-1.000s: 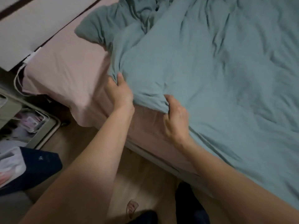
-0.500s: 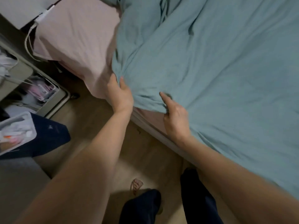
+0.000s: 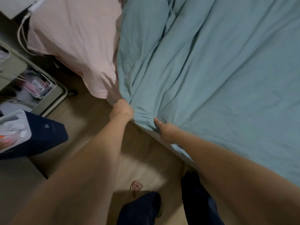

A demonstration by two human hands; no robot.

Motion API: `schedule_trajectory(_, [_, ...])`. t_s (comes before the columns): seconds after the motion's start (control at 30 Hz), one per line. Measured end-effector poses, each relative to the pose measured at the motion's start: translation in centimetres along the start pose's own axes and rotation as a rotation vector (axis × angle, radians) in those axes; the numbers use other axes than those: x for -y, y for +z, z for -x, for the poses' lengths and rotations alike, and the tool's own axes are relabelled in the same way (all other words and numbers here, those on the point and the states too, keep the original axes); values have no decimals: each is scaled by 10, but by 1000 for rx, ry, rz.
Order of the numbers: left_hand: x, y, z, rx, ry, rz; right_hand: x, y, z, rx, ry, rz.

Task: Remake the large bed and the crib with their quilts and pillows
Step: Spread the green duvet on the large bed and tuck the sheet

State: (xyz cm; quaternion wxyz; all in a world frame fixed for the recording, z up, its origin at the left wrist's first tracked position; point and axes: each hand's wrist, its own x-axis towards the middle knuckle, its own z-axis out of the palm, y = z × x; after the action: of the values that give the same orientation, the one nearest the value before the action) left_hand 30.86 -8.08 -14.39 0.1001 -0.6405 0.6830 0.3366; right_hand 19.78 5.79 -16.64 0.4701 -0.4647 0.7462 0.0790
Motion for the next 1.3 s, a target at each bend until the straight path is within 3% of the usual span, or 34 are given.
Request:
schedule_trajectory(0.07, [5, -29, -2, 74, 77, -32, 12, -17, 14, 14, 6, 55])
schedule_trajectory(0.17, [-4, -101, 9, 72, 206, -9, 40, -65, 35, -139, 67, -57])
schedule_trajectory(0.4, [-36, -242, 31, -8, 266, 13, 95, -186, 89, -353, 41, -250])
schedule_trajectory(0.67, [-113, -340, -1, 4, 336, -38, 129, -333, 77, -516, 20, -211])
schedule_trajectory(0.97, [-182, -400, -102, -42, 306, -96, 163, -445, -12, -526, 4, -208])
schedule_trajectory(1.3, [-239, -394, -267, 176, 259, -54, 166, -494, -138, -511, 114, -249])
